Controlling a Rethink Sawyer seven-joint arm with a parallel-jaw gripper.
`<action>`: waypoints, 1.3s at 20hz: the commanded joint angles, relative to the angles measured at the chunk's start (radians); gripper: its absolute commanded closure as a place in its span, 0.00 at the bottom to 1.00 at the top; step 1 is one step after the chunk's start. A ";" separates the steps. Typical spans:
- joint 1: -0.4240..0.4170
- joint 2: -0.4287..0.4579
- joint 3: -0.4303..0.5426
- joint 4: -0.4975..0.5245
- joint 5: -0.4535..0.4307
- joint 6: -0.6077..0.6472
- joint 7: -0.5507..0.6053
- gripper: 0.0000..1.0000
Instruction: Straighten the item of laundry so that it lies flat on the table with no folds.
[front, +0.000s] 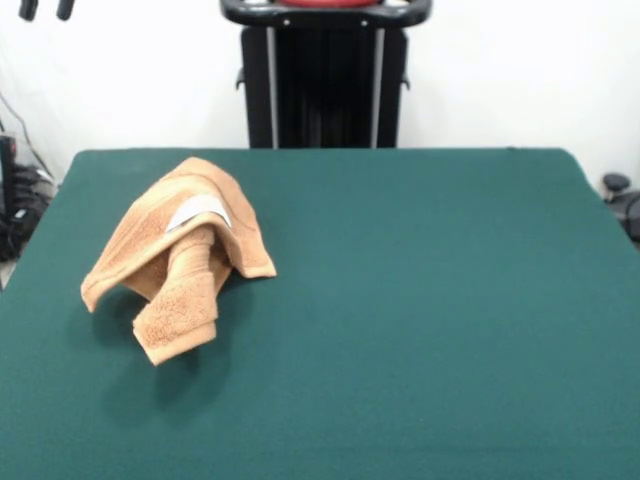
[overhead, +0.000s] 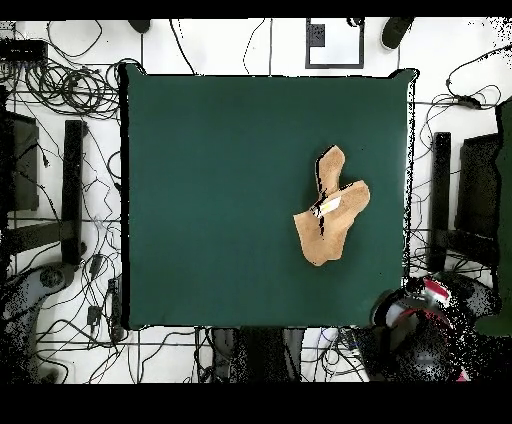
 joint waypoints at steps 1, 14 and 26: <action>-0.004 0.092 0.065 -0.213 -0.139 0.213 -0.152 0.00; 0.073 0.220 0.032 -0.403 -0.199 0.423 0.022 0.00; 0.271 0.424 -0.183 -0.636 -0.195 0.947 0.234 0.00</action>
